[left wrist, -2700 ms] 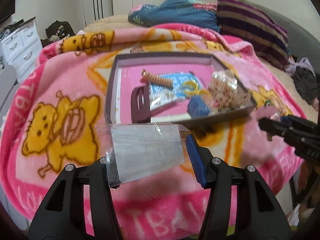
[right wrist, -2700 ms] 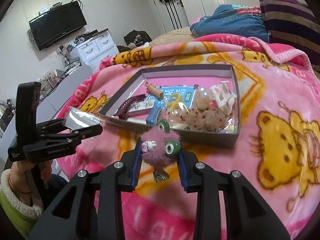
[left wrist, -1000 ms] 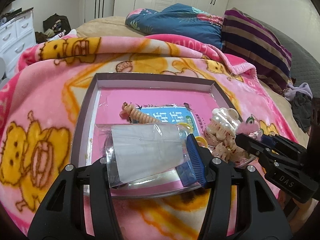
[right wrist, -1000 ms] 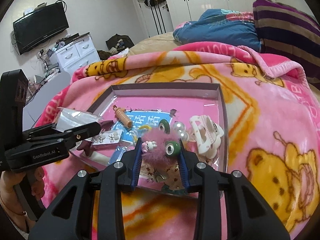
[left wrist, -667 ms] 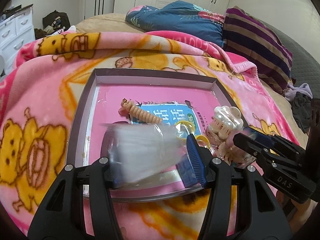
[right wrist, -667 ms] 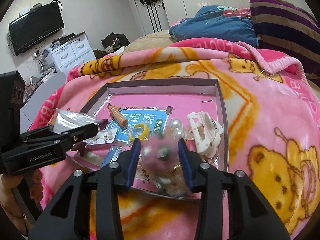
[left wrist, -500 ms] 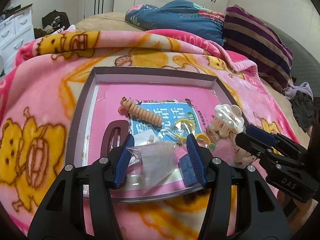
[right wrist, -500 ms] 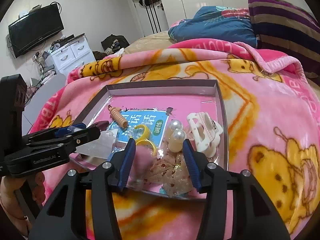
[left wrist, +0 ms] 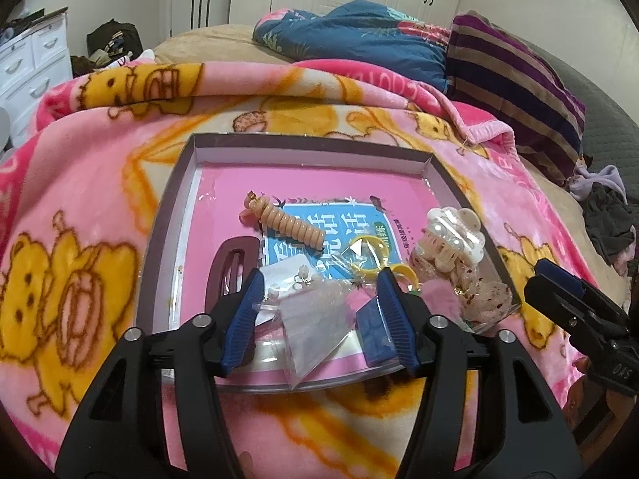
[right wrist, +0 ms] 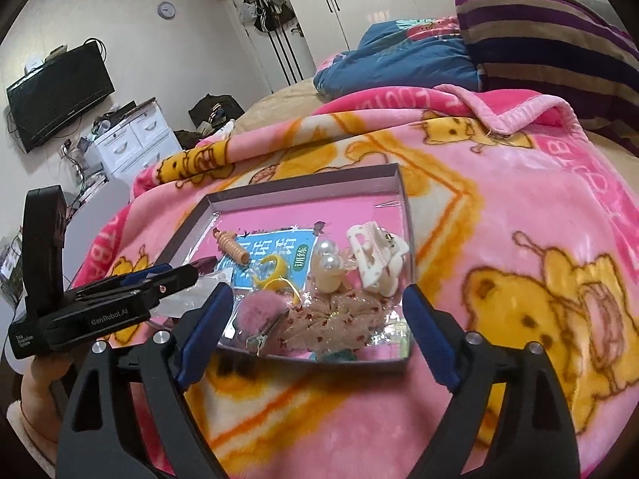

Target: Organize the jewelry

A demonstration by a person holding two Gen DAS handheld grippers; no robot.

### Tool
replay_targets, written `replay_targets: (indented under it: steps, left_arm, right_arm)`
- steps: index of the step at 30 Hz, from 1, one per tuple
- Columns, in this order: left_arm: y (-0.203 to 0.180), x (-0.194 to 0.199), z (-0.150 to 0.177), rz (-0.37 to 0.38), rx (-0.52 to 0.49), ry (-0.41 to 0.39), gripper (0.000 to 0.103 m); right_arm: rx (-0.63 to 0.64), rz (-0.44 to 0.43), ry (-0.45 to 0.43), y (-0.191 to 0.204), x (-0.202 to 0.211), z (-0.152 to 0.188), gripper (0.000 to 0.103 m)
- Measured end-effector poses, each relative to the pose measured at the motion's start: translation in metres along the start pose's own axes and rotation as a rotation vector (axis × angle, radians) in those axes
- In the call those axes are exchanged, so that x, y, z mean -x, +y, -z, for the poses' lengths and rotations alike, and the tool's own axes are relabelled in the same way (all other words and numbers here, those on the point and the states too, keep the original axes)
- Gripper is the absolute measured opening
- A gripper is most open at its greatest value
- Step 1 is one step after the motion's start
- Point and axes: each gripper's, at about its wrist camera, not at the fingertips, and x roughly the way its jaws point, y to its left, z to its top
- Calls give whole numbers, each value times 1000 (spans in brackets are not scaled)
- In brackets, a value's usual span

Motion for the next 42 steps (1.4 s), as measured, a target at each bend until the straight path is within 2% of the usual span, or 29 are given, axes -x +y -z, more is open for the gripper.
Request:
replay_targets:
  steps: [6, 18, 21, 23, 26, 33, 42]
  left_arm:
    - [-3, 19, -3, -2, -4, -39, 56]
    - [-10, 59, 3, -24, -17, -91, 72]
    - [-9, 71, 6, -24, -6, -105, 79]
    - [-8, 78, 8, -33, -2, -116, 88]
    - [-8, 90, 14, -43, -4, -128, 94]
    - [-5, 110, 34, -75, -9, -139, 94]
    - [5, 121, 71, -118, 16, -152, 94]
  right_arm:
    - [-4, 7, -16, -1, 15, 2, 90]
    - [33, -2, -28, 12, 37, 4, 90]
    - [43, -6, -34, 15, 44, 6, 90]
    - [46, -10, -36, 16, 49, 6, 91]
    - [50, -13, -46, 18, 58, 8, 96]
    - [73, -26, -59, 28, 73, 14, 97]
    - [101, -27, -38, 39, 77, 40, 99]
